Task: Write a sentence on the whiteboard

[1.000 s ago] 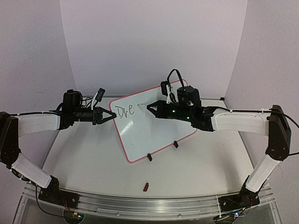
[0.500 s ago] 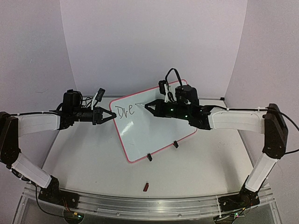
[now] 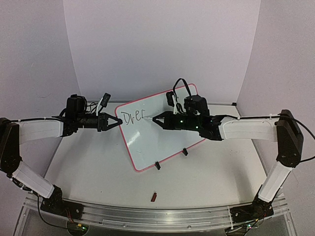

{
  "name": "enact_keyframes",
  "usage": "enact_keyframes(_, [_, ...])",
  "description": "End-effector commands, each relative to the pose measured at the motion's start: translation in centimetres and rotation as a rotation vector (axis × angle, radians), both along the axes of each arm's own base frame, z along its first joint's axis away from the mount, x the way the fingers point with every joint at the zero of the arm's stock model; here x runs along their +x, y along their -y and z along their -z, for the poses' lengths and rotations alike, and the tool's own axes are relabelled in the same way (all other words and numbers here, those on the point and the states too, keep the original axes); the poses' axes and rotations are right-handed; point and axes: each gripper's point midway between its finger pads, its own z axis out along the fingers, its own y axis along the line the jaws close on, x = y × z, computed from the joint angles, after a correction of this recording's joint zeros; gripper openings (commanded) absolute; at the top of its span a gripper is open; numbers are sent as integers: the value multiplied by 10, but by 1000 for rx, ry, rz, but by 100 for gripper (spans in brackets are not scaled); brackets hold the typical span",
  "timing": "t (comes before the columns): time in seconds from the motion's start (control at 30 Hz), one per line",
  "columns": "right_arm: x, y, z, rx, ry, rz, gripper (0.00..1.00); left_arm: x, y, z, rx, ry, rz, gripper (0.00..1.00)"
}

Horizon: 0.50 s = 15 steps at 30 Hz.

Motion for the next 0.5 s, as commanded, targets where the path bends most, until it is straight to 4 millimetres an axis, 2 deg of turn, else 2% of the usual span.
enact_keyframes(0.0, [1,8,-1,-3,-1,29,0,-8,7,6,44,65,52,0])
enact_keyframes(0.47, [16,14,-33,16,79,105,0,-9,7,5,46,68,51,0])
